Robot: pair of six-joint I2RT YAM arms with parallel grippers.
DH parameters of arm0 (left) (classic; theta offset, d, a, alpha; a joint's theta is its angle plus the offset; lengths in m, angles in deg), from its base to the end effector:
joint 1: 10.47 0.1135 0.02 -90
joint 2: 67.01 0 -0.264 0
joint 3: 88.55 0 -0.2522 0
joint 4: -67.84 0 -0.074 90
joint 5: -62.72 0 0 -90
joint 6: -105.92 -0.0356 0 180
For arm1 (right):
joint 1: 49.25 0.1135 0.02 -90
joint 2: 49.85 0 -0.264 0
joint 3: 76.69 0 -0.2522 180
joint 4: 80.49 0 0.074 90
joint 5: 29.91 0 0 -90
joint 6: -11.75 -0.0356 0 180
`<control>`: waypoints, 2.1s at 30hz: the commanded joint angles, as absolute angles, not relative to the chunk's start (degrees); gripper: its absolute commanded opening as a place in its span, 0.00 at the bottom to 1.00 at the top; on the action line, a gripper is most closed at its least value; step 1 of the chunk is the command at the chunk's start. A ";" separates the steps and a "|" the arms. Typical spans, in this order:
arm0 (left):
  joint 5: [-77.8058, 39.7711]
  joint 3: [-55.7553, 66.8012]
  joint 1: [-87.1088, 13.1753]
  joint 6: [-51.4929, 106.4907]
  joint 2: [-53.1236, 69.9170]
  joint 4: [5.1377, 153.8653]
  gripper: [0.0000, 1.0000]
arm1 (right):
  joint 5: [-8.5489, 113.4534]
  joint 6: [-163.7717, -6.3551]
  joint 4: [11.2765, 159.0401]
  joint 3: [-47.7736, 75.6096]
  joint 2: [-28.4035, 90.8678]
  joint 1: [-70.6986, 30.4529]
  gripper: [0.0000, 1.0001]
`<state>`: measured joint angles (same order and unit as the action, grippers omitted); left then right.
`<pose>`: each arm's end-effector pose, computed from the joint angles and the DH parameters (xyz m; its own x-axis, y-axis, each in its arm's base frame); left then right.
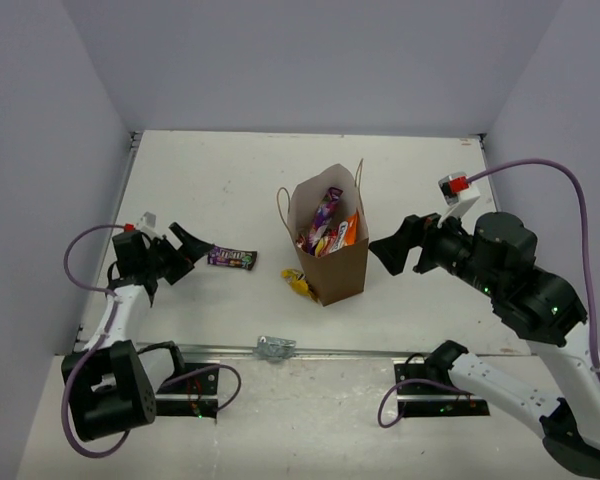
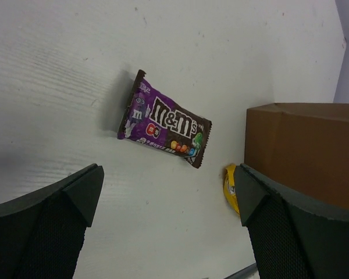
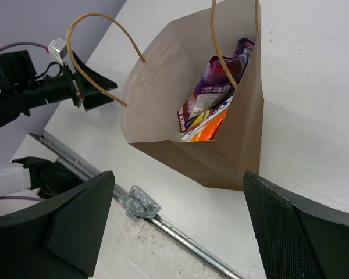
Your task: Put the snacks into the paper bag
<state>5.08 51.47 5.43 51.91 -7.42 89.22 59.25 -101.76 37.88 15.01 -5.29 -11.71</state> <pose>0.2000 0.0371 0.1883 -0.6028 -0.6878 -0.4044 -0.2436 0.6413 -0.7276 0.0936 0.0726 0.4394 -0.4708 0.1412 -0.8709 -0.4717 0.7939 0.3838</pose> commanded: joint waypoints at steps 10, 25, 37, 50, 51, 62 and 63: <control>2.79 56.16 0.97 58.37 4.34 67.82 1.00 | 58.25 -102.86 40.40 14.67 -6.52 -11.90 0.95; -1.26 52.21 -3.79 58.11 3.85 68.32 0.00 | 58.86 -102.86 39.70 14.85 -7.92 -11.90 0.95; 6.90 23.76 -5.72 59.15 -26.05 95.75 0.00 | 58.60 -103.12 39.70 14.76 -6.87 -11.90 0.95; 16.91 -6.15 -5.98 70.14 -14.28 87.16 0.00 | 59.22 -103.47 39.70 11.16 -5.03 -11.90 0.95; 17.28 -7.90 -6.51 70.67 -12.53 86.53 0.00 | 58.87 -103.65 39.70 10.98 -4.59 -11.90 0.95; -1.75 -9.49 -35.14 60.67 -2.24 87.92 0.00 | 58.69 -103.74 39.26 9.31 -3.36 -11.90 0.95; -3.36 -10.28 -39.34 59.70 -0.41 88.72 0.00 | 58.77 -103.74 39.26 9.22 -3.53 -11.90 0.95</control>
<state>5.04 -7.04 -32.29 64.56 -2.59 88.11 59.03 -103.13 38.44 11.34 -4.09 -11.78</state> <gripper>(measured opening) 0.013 0.946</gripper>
